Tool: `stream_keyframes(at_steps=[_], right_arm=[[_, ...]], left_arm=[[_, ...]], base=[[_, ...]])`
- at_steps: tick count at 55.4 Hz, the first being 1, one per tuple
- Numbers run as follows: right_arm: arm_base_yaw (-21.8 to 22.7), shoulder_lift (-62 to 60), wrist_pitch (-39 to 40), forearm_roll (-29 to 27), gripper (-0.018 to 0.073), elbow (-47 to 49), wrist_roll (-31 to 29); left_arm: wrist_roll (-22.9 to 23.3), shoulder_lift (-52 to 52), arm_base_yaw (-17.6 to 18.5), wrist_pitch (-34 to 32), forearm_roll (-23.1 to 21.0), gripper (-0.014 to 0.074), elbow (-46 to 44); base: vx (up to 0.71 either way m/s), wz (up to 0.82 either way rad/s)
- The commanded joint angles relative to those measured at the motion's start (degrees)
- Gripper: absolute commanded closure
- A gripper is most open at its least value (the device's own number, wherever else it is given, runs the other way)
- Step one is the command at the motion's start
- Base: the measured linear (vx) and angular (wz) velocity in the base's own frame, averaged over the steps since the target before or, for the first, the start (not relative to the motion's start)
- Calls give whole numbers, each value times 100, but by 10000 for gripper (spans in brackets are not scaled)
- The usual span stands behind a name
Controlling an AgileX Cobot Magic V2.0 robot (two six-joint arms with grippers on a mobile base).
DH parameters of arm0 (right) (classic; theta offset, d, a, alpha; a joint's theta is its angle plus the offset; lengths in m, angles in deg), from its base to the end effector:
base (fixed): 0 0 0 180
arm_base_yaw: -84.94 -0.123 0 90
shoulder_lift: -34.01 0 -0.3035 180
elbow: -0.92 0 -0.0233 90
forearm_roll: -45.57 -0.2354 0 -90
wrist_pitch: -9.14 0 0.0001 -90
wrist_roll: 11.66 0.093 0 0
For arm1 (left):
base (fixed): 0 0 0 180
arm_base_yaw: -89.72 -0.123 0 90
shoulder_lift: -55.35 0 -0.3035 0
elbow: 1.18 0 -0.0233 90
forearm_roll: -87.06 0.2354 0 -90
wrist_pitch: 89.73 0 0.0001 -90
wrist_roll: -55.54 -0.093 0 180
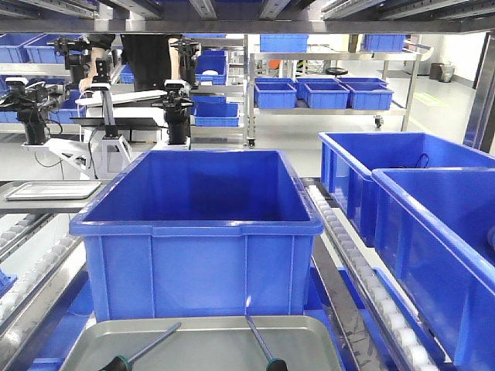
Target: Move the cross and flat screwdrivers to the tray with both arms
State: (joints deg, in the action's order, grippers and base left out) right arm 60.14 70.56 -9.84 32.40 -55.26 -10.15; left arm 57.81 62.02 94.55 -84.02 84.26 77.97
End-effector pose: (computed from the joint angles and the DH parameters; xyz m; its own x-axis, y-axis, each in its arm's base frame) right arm 0.0687 0.0393 0.2821 -0.4354 0.0643 -0.8979 -0.3872 0.8871 0.2513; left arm 0.0245 -0.0025 0.1961 -0.0342 -0.0856 -0.9957 0.0864 0.9923 -0.0882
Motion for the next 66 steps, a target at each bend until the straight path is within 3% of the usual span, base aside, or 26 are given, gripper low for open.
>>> stream_keyframes(at_steps=[1,7,14,21,27,66], right_arm=[[51,-783,493,134,247,-539,1],[394,-1721,623,331,396,-1292,3],[1166,-2490,647,655,566,-1731,3],[2020,-3050,777,1382,571,-1913,133],[2416,-3026,1653,1566,570,-2345,197],[2437,-3021,1628,1586,567,-2368,300]], left_arm=[[59,-21,-16,-451,-7,602,-134],[59,-21,-16,-451,-7,602,-134],[59,-21,-16,-451,-7,602,-134],[59,-21,-16,-451,-7,602,-134],[59,-26,-16,-451,-7,602,-134],[59,-26,-16,-451,-7,602,-134]], base=[[0,0],[0,0],[0,0],[0,0],[0,0],[0,0]])
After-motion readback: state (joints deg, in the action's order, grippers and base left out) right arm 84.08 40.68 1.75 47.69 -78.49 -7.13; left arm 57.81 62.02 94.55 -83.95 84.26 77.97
